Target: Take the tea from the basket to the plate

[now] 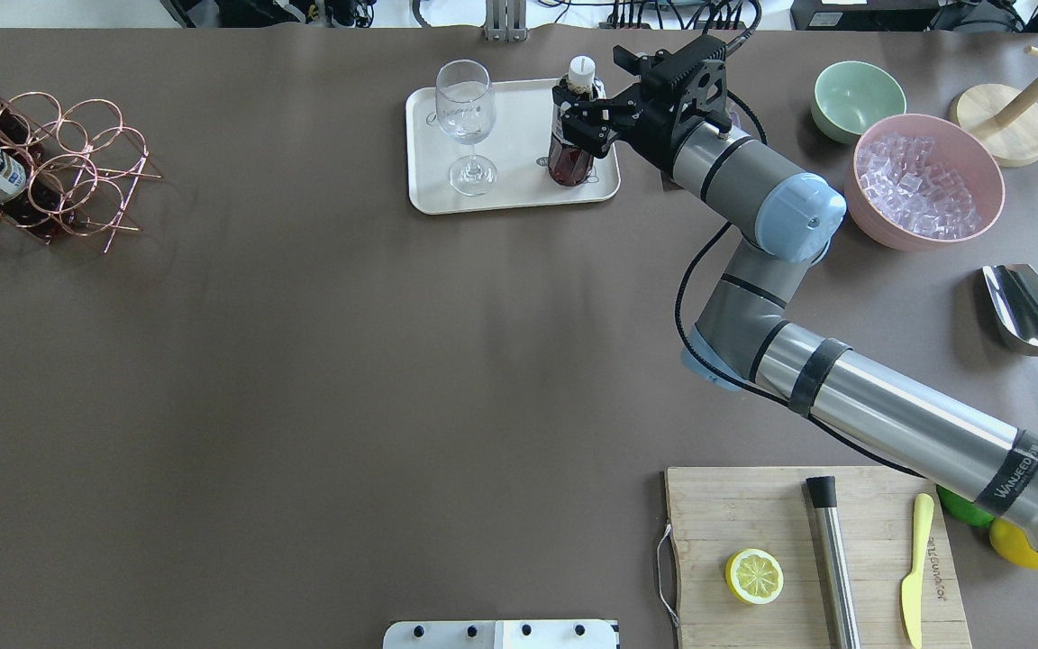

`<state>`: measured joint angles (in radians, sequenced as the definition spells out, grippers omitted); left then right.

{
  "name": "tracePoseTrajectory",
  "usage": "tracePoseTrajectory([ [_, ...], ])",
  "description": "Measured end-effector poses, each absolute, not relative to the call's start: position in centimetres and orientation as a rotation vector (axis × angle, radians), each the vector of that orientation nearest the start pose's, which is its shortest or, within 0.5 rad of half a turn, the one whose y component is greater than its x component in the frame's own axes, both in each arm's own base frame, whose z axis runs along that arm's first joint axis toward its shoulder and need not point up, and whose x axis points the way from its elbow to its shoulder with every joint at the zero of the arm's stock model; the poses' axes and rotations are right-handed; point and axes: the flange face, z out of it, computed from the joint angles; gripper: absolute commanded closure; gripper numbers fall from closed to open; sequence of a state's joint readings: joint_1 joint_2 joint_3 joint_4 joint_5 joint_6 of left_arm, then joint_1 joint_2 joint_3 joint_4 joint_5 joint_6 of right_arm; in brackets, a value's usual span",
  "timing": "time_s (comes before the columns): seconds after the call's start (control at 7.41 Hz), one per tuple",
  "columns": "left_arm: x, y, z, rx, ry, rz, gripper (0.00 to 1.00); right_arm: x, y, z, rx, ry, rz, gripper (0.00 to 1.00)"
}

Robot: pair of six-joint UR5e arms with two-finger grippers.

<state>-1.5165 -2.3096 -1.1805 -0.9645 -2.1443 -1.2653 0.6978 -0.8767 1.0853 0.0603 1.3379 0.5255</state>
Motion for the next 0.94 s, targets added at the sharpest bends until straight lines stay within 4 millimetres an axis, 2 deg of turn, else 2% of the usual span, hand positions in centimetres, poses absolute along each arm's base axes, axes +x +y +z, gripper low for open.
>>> tracePoseTrajectory([
  [0.14, -5.6, -72.7, 44.8, -0.581, 0.328, -1.26, 0.01, -44.9, -58.0, 28.2, 1.485, -1.05, -0.057, 0.0],
  [0.4, -7.4, -68.1, 45.2, -0.544, 0.373, -1.2, 0.01, -43.0, -56.4, 27.8, 1.441, -1.052, -0.167, 0.0],
  [0.54, -7.7, -64.1, 45.1, -0.508, 0.431, -1.066, 0.01, -41.9, -54.9, 28.8, 1.413, -1.074, -0.251, 0.0],
  [0.68, -7.7, -59.3, 45.6, -0.472, 0.497, -0.947, 0.01, -40.5, -53.1, 30.5, 1.36, -1.102, -0.341, 0.0],
  [0.81, -7.7, -54.7, 46.8, -0.437, 0.54, -0.88, 0.01, -38.8, -51.8, 32.2, 1.274, -1.132, -0.441, 0.0],
  [0.94, -7.7, -51.6, 48.4, -0.401, 0.567, -0.845, 0.01, -36.5, -51.7, 33.7, 1.165, -1.166, -0.54, 0.0],
])
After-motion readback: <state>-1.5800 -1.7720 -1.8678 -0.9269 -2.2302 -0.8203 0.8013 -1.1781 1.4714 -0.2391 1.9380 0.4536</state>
